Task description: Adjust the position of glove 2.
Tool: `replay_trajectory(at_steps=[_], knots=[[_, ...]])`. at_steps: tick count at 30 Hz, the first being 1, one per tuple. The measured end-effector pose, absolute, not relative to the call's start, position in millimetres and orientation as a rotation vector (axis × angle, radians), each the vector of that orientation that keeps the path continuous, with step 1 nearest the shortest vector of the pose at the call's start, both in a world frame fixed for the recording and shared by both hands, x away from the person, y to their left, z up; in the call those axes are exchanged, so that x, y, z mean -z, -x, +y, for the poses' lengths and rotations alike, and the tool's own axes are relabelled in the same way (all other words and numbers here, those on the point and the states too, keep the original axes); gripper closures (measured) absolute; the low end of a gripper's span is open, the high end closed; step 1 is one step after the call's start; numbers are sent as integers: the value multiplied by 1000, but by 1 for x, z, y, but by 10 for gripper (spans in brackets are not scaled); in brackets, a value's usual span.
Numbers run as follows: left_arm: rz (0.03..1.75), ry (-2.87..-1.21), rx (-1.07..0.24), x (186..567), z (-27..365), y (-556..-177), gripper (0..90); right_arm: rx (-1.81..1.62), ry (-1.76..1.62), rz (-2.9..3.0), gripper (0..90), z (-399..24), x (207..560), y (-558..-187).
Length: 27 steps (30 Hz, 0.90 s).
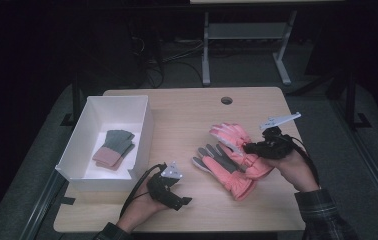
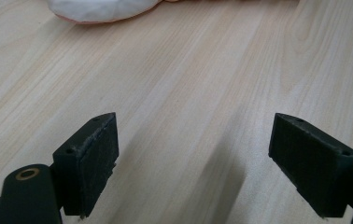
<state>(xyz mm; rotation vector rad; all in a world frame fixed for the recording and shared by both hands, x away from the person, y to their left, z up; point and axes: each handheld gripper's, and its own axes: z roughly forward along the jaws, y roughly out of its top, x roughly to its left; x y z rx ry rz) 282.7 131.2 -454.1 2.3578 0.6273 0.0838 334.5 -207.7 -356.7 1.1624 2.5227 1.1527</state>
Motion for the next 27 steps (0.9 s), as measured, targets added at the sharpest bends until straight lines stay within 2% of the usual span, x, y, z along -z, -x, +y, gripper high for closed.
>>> replay_trajectory(at_steps=[14,27], knots=[[621,-2360,-75,454,131,-282,156,-1104,-1155,2615,885,-171,372,-330],[605,-2378,-63,455,129,-282,156,-1025,-1151,2671,884,-158,396,-336]])
